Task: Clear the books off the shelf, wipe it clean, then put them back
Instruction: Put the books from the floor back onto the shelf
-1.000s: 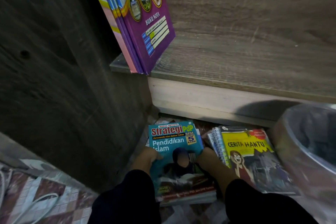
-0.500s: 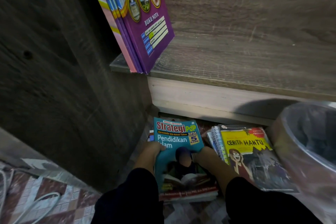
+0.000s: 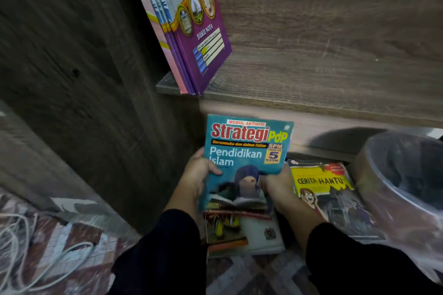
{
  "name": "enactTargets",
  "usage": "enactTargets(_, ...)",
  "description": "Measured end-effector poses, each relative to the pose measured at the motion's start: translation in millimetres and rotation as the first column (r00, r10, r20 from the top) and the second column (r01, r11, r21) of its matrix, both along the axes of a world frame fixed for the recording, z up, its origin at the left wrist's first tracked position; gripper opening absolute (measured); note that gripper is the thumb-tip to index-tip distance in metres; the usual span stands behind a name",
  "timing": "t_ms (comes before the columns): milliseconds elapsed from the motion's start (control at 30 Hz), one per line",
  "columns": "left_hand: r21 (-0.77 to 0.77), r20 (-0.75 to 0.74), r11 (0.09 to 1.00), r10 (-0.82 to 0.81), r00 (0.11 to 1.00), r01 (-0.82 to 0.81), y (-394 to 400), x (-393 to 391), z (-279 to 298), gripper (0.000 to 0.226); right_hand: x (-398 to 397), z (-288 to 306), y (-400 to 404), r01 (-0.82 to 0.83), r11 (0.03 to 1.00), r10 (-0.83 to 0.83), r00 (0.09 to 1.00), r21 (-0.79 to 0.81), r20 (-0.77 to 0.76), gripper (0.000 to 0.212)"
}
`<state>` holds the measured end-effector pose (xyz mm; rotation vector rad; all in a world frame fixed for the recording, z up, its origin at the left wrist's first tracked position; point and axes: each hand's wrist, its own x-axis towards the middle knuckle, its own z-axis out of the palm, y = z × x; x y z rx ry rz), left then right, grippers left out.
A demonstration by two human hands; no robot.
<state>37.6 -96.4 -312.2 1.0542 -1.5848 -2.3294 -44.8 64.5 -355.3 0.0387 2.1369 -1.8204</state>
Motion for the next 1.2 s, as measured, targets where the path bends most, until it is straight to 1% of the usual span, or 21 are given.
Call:
enactTargets(67,-0.034,-0.020,0.999,0.030,0.999,-0.031,-3,2,-1,0.063,2,5,3,0.008,0.999,-0.013,0.994,-0.051,-0.106,0.035)
enactTargets(100,-0.071,-0.016,0.997,0.031,0.999,-0.032,-1,3,-2,0.061,3,5,6,-0.012,0.999,0.007,0.989,-0.038,-0.148,0.040)
enactTargets(167,-0.176,0.048,0.984,0.028,0.998,-0.019,-1,6,-17,0.055,5,3,17,-0.074,0.997,0.076,0.982,0.017,-0.173,0.049)
enactTargets(200,-0.234,0.115,0.972,0.001,0.993,0.026,-1,8,-29,0.053,6,0,22,-0.115,0.993,0.120,0.980,0.039,-0.159,0.052)
enactTargets(267,-0.282,0.273,0.949,-0.062,0.960,0.142,2,15,-47,0.060,5,-8,31,-0.163,0.969,0.194,0.967,0.187,-0.164,0.042)
enactTargets(300,-0.278,0.325,0.947,-0.066,0.943,0.162,4,17,-53,0.057,5,-10,35,-0.173,0.948,0.225,0.958,0.266,-0.177,0.034)
enactTargets(333,-0.264,0.346,0.953,-0.052,0.937,0.151,5,19,-55,0.050,4,-11,37,-0.181,0.940,0.241,0.952,0.291,-0.187,0.028)
enactTargets(367,-0.264,0.346,0.956,-0.032,0.938,0.130,7,20,-55,0.044,3,-12,39,-0.188,0.927,0.258,0.947,0.324,-0.190,0.024)
enactTargets(433,-0.289,0.275,0.955,0.013,0.961,0.069,9,20,-54,0.037,4,-5,42,-0.203,0.895,0.295,0.938,0.398,-0.183,0.022)
enactTargets(467,-0.312,0.249,0.949,0.041,0.968,0.040,6,18,-56,0.037,2,-4,44,-0.222,0.889,0.311,0.934,0.402,-0.173,0.026)
enactTargets(533,-0.326,0.243,0.945,0.042,0.969,0.040,4,19,-45,0.038,5,6,48,-0.277,0.883,0.354,0.923,0.378,-0.150,0.031)
enactTargets(600,-0.339,0.241,0.938,0.006,0.971,0.078,3,23,-29,0.038,7,16,52,-0.294,0.869,0.382,0.909,0.397,-0.164,0.032)
enactTargets(667,-0.378,0.230,0.918,-0.034,0.973,0.121,5,30,-7,0.031,12,33,56,-0.316,0.868,0.412,0.889,0.383,-0.198,0.036)
enactTargets(733,-0.397,0.211,0.903,-0.088,0.973,0.168,8,39,23,0.035,17,56,63,-0.353,0.865,0.448,0.863,0.356,-0.232,0.040)
enactTargets(833,-0.479,0.217,0.822,-0.228,0.949,0.307,11,54,77,0.035,21,98,76,-0.427,0.849,0.511,0.813,0.311,-0.279,0.046)
enactTargets(900,-0.514,0.205,0.776,-0.302,0.931,0.365,13,62,118,0.039,17,131,84,-0.425,0.849,0.517,0.792,0.314,-0.326,0.047)
enactTargets(967,-0.570,0.240,0.710,-0.337,0.910,0.414,17,65,157,0.033,10,162,87,-0.419,0.849,0.518,0.783,0.323,-0.344,0.043)
enactTargets(1000,-0.598,0.255,0.683,-0.333,0.908,0.419,20,67,177,0.030,7,182,88,-0.419,0.845,0.524,0.775,0.332,-0.355,0.040)
enactTargets(1067,-0.653,0.219,0.657,-0.312,0.925,0.376,24,65,214,0.028,2,223,88,-0.408,0.855,0.512,0.758,0.320,-0.403,0.038)
enactTargets(1133,-0.677,0.149,0.669,-0.286,0.947,0.308,27,58,248,0.028,-8,259,87,-0.357,0.899,0.438,0.760,0.254,-0.480,0.045)
enactTargets(1200,-0.674,0.053,0.705,-0.250,0.967,0.220,30,52,272,0.025,-18,286,85,-0.282,0.943,0.334,0.768,0.180,-0.547,0.050)
